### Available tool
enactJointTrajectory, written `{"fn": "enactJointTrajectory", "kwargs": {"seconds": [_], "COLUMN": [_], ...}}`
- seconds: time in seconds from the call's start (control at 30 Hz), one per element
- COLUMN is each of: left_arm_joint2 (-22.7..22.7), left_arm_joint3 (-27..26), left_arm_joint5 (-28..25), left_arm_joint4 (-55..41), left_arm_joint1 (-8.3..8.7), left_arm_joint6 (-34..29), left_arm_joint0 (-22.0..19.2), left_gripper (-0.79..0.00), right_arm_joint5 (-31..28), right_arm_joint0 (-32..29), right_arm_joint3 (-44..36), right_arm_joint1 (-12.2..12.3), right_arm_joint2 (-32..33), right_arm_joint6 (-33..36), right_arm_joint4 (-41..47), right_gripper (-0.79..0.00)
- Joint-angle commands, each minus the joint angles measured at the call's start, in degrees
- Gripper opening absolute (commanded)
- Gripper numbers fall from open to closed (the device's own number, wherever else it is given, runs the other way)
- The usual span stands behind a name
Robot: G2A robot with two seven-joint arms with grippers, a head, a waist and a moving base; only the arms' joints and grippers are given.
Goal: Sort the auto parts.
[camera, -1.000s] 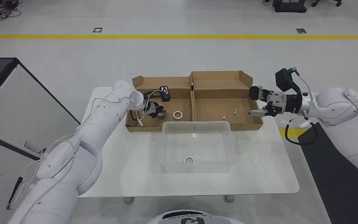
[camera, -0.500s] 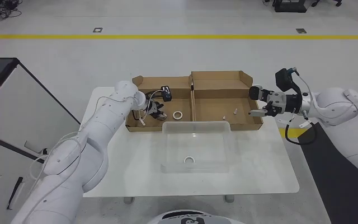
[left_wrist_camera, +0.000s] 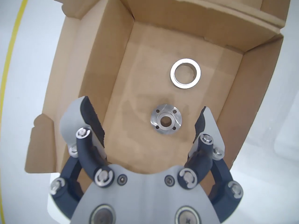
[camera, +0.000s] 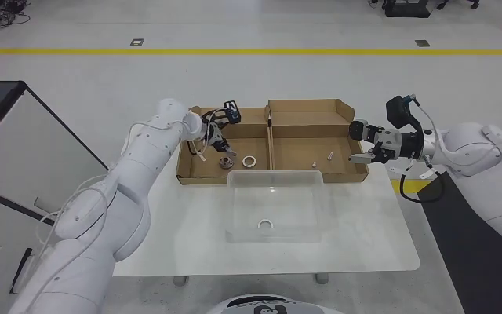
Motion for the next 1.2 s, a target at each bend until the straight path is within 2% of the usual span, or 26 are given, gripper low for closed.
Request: {"fn": "enactJointTrajectory", "kwargs": {"seconds": [0.0,0.17,0.3,0.87,0.97,1.07,1.17], "left_arm_joint2": [-0.64,-1.85,-3.72,-3.72,-3.84,-3.91,-4.82], "left_arm_joint3": [-0.76,-4.47,-9.41,-9.41,-11.8,-15.18,-21.3], "left_arm_joint5": [-1.98,-3.0,-3.0,-3.0,-2.93,-2.27,-2.41], "left_arm_joint4": [-0.55,-3.22,-8.58,-8.58,-8.48,-9.31,-12.54], "left_arm_joint1": [0.44,1.82,3.68,3.68,4.06,4.53,5.31], "left_arm_joint6": [0.44,-1.79,-5.05,-5.05,-5.18,-9.43,-14.28], "left_arm_joint0": [-0.77,-1.14,0.14,0.14,1.52,3.39,5.63], "left_gripper": [0.0,0.0,0.0,0.0,0.0,0.0,0.0], "right_arm_joint5": [0.0,0.0,0.0,0.0,0.0,0.0,0.0], "right_arm_joint0": [0.0,0.0,0.0,0.0,0.0,0.0,0.0], "right_arm_joint3": [0.0,0.0,0.0,0.0,0.0,0.0,0.0], "right_arm_joint1": [0.0,0.0,0.0,0.0,0.0,0.0,0.0], "right_arm_joint2": [0.0,0.0,0.0,0.0,0.0,0.0,0.0], "right_arm_joint6": [0.0,0.0,0.0,0.0,0.0,0.0,0.0], "right_arm_joint4": [0.0,0.0,0.0,0.0,0.0,0.0,0.0], "right_gripper": [0.0,0.0,0.0,0.0,0.0,0.0,0.0]}}
